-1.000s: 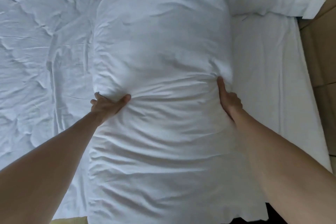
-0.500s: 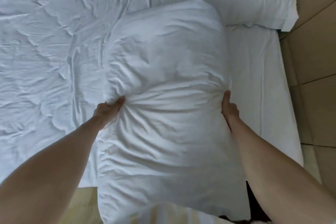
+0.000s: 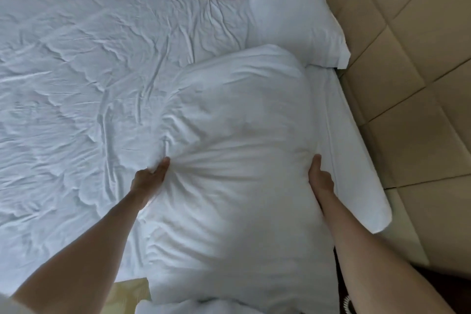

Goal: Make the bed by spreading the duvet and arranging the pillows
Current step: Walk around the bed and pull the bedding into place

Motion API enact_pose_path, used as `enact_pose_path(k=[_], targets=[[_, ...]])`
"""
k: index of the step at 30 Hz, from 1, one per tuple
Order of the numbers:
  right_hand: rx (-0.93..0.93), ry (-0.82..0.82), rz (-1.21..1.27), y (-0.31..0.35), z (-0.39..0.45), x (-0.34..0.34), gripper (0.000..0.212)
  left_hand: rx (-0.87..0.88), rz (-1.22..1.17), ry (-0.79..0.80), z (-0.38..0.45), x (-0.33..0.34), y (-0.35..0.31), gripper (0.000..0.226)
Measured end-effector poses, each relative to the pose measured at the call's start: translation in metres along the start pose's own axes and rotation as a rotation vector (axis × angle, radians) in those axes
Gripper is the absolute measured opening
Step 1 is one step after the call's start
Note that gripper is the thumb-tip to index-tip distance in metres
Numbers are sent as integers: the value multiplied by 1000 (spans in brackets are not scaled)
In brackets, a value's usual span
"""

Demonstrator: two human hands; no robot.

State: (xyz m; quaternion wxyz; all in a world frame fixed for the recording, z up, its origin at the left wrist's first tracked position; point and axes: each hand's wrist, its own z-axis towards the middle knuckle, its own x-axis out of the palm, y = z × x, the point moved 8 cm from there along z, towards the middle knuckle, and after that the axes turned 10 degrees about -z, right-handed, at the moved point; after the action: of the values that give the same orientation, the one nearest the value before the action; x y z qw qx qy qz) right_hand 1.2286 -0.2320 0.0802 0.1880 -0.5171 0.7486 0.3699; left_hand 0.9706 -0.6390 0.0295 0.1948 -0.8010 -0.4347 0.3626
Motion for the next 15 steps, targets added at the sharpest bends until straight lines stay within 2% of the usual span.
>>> enact_pose_path(k=[9, 15], targets=[[-18, -129, 125, -27, 6, -86, 89, 101, 57, -106, -46, 61, -56, 87], [-21, -163, 223, -37, 56, -161, 89, 209, -76, -169, -78, 138, -108, 60]])
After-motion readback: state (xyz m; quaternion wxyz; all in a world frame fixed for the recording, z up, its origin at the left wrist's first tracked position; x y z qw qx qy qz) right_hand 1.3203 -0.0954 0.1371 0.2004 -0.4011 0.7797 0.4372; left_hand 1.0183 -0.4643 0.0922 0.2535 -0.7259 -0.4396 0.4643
